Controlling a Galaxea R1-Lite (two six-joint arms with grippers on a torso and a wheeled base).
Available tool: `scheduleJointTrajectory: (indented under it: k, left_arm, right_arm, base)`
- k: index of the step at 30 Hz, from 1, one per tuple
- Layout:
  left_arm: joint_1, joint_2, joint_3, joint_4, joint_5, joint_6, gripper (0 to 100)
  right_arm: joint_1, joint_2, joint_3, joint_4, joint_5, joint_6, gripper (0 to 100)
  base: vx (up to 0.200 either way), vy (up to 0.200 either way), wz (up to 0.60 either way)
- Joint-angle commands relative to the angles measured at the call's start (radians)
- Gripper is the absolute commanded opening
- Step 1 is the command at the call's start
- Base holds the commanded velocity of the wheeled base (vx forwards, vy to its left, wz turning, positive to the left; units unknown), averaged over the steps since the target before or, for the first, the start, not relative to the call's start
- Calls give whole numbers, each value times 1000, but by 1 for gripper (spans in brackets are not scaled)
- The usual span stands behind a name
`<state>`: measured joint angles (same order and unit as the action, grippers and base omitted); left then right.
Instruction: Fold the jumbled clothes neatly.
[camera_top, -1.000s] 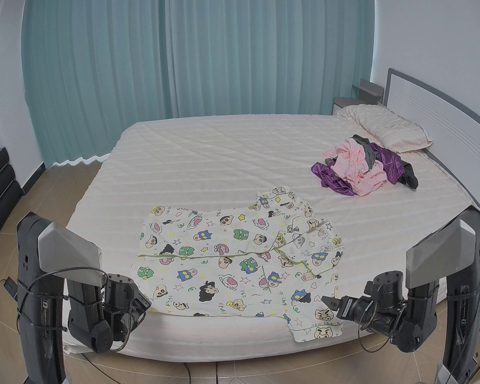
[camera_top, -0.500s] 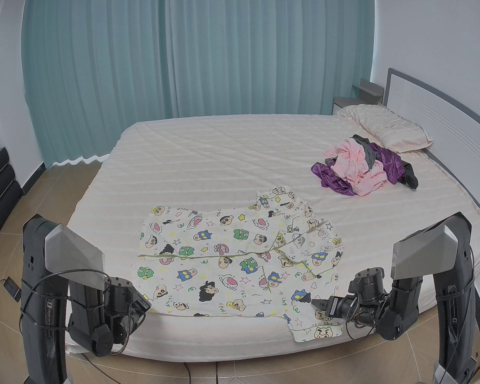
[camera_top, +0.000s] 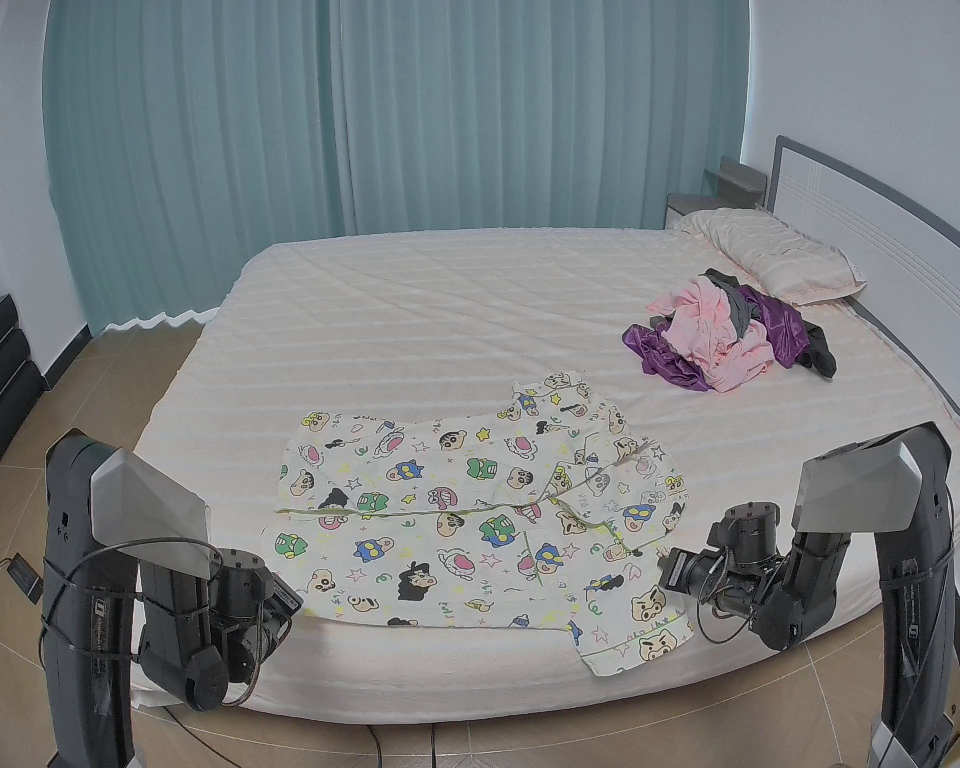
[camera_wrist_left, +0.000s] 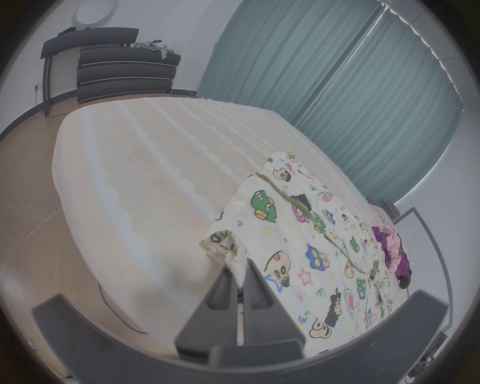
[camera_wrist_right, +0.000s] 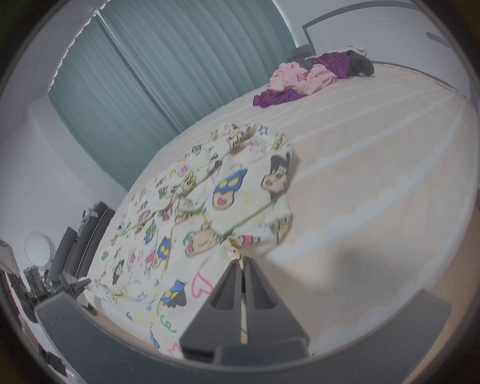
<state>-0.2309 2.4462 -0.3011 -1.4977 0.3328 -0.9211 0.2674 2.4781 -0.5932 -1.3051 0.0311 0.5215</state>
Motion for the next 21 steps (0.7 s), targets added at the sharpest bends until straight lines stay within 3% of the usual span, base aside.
scheduleJointTrajectory:
  k: [1, 10, 11, 21]
  left_arm:
    - [2, 2, -12, -26, 2, 2, 0]
    - [18, 28, -50, -52, 5, 4, 0]
    - [19, 31, -53, -52, 5, 4, 0]
    - [22, 43, -55, -52, -1, -1, 0]
  right_arm:
    - [-33, 2, -57, 4, 1, -1, 0]
    - [-57, 8, -111, 66, 44, -14, 0]
    - [-59, 8, -122, 89, 46, -14, 100]
    - [-163, -74, -73, 98, 47, -40, 100]
  base:
    - [0, 0, 0]
    - [0, 0, 0]
    - [0, 0, 0]
    - [0, 0, 0]
